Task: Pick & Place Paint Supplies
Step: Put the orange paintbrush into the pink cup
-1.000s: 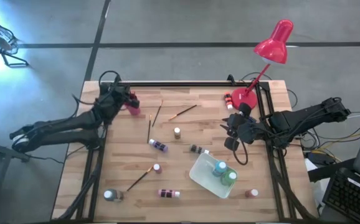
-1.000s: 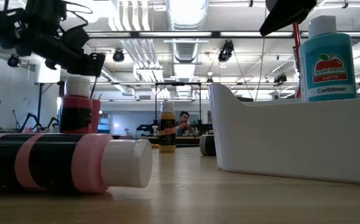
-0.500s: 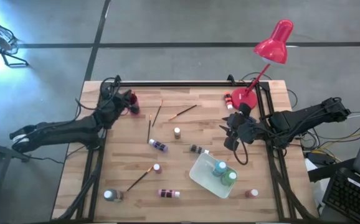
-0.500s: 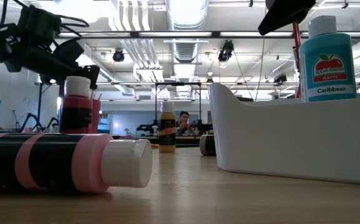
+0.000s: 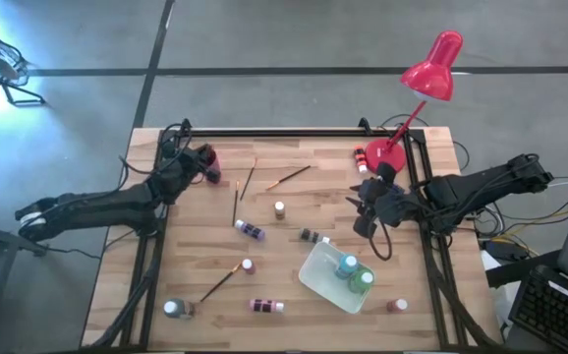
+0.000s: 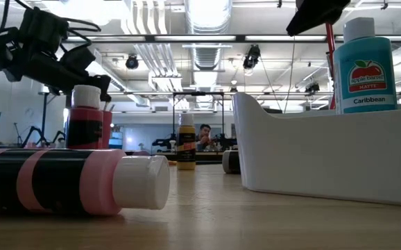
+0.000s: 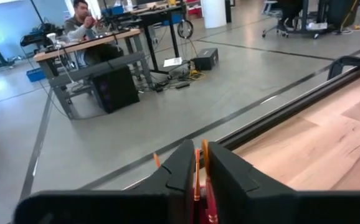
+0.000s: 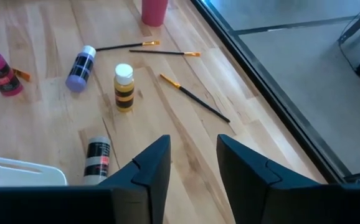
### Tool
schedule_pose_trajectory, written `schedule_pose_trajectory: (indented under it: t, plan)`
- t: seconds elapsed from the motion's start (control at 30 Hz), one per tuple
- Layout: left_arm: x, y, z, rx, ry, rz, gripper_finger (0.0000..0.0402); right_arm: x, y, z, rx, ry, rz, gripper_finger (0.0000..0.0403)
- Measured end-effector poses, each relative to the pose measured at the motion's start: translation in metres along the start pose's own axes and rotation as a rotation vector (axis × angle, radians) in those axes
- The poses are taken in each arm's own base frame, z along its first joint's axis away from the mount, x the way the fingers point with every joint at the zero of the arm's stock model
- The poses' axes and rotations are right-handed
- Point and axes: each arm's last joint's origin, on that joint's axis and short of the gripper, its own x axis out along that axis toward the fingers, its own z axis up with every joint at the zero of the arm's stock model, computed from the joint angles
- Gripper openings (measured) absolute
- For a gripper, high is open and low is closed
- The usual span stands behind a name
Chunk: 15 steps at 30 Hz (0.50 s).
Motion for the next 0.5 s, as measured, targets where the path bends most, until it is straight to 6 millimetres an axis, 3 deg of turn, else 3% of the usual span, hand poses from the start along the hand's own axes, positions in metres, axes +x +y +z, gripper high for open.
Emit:
schedule_pose_trajectory:
  t: [0.3, 0.5]
  plan:
    - [0.002, 0.000, 0.015, 0.004, -0.004, 0.002, 0.0122, -0.007, -0.002, 0.010, 0.016, -0.030, 0.012, 0.0131]
    - [0.004, 0.000, 0.031, 0.064, 0.062, 0.003, 0.0134, -0.008, -0.002, 0.011, 0.014, -0.029, 0.012, 0.0152]
